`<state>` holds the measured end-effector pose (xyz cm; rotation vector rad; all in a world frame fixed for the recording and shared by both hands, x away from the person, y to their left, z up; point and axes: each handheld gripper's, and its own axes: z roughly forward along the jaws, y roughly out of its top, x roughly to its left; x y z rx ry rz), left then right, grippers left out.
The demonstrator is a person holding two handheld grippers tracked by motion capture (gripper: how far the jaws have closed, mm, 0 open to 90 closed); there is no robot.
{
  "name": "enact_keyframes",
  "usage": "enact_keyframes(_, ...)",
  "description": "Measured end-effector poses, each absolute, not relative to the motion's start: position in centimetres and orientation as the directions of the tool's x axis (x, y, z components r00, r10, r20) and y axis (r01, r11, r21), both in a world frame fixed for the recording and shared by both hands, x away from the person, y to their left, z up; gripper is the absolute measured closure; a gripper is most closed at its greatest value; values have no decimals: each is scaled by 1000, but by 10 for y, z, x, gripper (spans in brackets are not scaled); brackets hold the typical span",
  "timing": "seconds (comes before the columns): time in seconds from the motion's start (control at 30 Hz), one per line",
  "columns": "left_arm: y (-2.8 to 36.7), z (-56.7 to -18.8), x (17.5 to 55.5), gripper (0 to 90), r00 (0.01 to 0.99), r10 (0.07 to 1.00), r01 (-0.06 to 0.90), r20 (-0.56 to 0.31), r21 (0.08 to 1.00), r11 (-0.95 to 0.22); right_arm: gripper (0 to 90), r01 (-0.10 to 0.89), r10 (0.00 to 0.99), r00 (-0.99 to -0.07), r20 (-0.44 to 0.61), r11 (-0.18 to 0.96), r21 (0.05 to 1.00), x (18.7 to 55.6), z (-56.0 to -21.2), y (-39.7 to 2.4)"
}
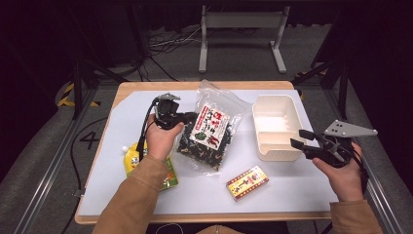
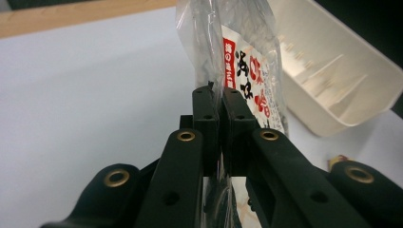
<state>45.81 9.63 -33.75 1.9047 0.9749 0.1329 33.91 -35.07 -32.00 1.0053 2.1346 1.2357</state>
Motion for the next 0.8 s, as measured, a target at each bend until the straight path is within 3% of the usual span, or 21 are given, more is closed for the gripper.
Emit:
enact_keyframes(0.4,98,-310,416,870,751,621,422,-224,887,-190,509,335,764,-643,-51,341,878,335,-317,-341)
enact_keyframes(0.8,103,-305,389,872,785,591,339,-187,928,-157,508,329,738,-673,-49,357,874,333,-316,-330)
